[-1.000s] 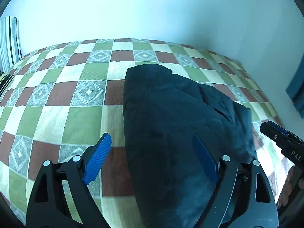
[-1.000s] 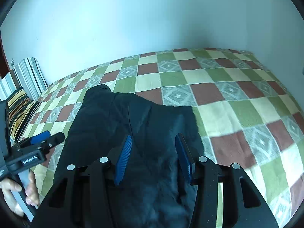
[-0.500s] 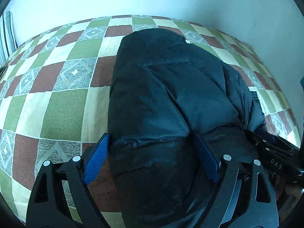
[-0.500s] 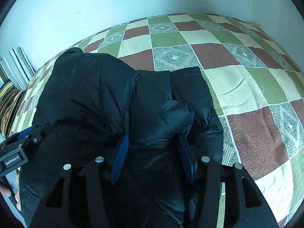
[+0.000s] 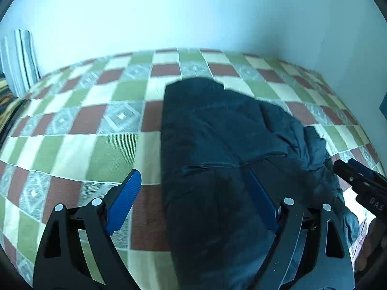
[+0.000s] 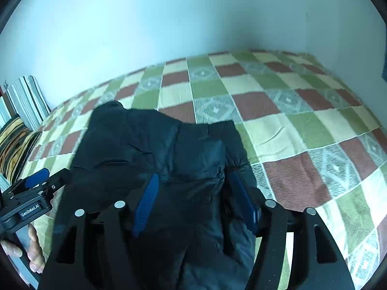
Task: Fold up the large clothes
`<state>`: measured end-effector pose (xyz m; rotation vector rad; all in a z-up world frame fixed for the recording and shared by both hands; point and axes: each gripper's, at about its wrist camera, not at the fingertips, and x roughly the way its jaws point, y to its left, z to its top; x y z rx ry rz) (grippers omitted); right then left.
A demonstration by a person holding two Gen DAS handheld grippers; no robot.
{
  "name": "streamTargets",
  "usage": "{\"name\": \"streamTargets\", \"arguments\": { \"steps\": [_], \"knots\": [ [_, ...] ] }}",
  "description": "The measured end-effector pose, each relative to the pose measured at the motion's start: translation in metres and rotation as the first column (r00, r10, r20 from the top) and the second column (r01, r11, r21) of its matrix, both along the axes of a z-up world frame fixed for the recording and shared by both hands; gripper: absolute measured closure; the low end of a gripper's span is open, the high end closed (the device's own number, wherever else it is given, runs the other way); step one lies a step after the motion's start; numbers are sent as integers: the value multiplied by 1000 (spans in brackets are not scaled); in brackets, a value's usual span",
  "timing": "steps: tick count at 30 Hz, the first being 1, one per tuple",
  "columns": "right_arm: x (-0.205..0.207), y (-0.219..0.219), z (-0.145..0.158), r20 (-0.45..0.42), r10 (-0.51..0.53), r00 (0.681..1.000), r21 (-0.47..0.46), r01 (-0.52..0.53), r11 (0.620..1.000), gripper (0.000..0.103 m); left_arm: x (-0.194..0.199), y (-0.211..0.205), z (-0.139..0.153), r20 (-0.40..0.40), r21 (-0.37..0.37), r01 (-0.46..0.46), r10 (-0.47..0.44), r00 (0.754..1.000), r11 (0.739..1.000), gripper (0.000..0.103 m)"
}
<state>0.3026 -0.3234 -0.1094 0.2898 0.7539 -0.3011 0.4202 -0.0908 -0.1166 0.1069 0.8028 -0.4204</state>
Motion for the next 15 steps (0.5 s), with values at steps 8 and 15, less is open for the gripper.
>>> {"name": "streamTargets", "arguments": {
  "steps": [8, 15],
  "knots": [
    [-38, 22, 25, 46, 2, 999, -29, 0, 1000, 31, -49, 22, 34, 87, -39, -33, 36, 996, 999, 10],
    [-67, 42, 34, 70, 11, 997, -71, -6, 997, 25, -87, 31, 47, 125, -49, -35, 41, 991, 998, 7]
  ]
}}
